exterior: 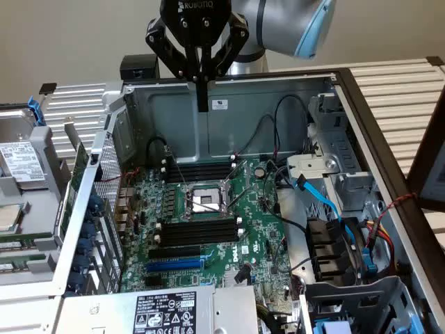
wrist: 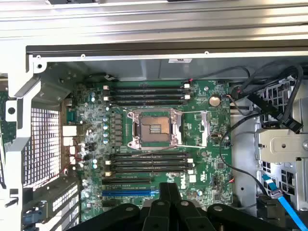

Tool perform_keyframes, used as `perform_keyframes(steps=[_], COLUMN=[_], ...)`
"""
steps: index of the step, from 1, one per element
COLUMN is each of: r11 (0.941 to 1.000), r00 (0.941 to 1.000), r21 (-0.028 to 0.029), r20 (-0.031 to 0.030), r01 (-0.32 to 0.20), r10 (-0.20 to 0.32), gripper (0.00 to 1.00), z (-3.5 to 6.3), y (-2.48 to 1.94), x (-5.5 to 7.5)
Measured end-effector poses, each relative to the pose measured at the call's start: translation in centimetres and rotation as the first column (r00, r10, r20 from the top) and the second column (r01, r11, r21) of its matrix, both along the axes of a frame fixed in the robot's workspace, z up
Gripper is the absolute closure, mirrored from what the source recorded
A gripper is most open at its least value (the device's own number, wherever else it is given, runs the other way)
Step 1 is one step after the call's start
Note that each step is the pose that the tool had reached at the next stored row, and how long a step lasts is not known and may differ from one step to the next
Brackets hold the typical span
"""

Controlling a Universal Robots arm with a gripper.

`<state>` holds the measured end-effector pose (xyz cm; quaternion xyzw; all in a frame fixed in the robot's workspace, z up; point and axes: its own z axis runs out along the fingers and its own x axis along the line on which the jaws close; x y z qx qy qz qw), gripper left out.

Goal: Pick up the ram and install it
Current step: 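Reach for the ram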

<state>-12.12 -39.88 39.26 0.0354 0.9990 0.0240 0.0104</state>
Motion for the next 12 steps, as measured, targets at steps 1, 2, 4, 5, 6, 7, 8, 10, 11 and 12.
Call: perform_keyframes(steps=[1,2,4,5,6,7,8,10,11,12], r11=[1.0,1.0,1.0,1.0,1.0,1.0,1.0,1.0,1.0,1.0], r00=[1.0,1.0,1.0,1.0,1.0,1.0,1.0,1.0,1.0,1.0], r21=[0.0,0.0,0.0,0.0,0.0,0.0,0.0,0.0,0.0,-0.0001], r20=[0.0,0.0,0.0,0.0,0.0,0.0,0.0,0.0,0.0,0.0], r01=[0.0,0.0,0.0,0.0,0.0,0.0,0.0,0.0,0.0,0.0], r10=[0.0,0.0,0.0,0.0,0.0,0.0,0.0,0.0,0.0,0.0], gripper=[0.89,0.89,0.89,0.89,0.89,0.89,0.89,0.89,0.89,0.89], z=[0.0,0.0,0.0,0.0,0.0,0.0,0.0,0.0,0.0,0.0], y=[0.0,0.0,0.0,0.0,0.0,0.0,0.0,0.0,0.0,0.0], x=[0.0,0.0,0.0,0.0,0.0,0.0,0.0,0.0,0.0,0.0])
